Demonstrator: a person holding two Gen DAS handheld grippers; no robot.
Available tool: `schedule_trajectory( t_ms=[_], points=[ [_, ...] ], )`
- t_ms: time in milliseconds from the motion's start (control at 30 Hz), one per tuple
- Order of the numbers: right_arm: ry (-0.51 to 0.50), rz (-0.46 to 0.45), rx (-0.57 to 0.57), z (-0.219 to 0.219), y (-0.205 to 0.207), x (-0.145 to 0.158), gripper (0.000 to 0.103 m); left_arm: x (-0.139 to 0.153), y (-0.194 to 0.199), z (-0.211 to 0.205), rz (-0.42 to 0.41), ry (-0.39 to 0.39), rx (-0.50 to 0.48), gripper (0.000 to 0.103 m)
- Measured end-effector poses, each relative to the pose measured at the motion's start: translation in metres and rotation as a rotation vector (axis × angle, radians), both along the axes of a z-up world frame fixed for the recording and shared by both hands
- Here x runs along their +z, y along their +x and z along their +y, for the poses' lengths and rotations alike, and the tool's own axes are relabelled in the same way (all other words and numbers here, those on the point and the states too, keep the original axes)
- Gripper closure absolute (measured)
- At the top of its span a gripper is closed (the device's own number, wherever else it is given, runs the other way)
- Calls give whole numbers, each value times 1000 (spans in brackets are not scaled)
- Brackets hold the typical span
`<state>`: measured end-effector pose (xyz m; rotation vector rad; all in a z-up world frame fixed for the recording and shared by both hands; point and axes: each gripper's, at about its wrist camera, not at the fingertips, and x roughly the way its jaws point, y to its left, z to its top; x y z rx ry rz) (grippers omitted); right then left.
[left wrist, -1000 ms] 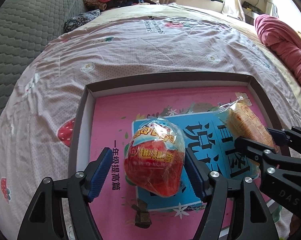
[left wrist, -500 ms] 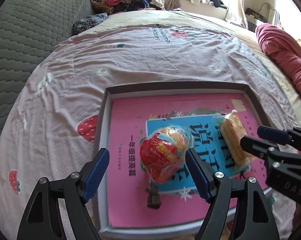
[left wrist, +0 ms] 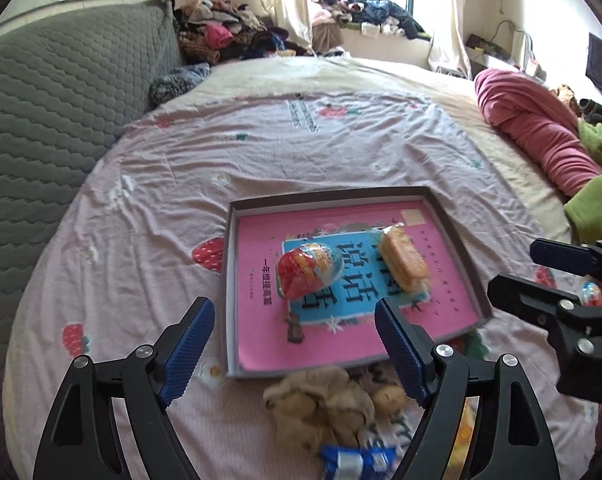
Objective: Organize objects
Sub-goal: 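Withdraw both open tools up and away from the tray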
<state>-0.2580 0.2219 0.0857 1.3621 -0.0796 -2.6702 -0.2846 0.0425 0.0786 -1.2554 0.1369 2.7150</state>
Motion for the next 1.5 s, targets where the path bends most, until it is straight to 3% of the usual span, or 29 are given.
schedule_trajectory(
  t_ms=[167, 267, 400, 733, 967, 1100, 1500],
  points=[
    [-27, 32, -2, 0, 41, 29, 27, 24, 42, -5, 26, 13, -6, 18],
    [-20, 62, -3, -1, 72, 46, 21, 37, 68, -9, 50, 14, 9, 8],
    [-22, 100, -4, -1, 108, 62, 18, 53, 101, -17, 80, 22, 24, 8],
    [17, 112, -13, 10, 171, 64, 17, 66, 165, -18, 113, 18, 3, 8],
    [61, 104, -17, 12, 208, 42, 17, 45, 200, -14, 124, 4, -36, 8],
    [143, 126, -13, 7, 227, 25, 17, 20, 213, -12, 96, 18, -56, 8],
    [176, 108, 15, 0, 244, -27, 17, -55, 232, -15, 51, 30, -77, 8]
  ],
)
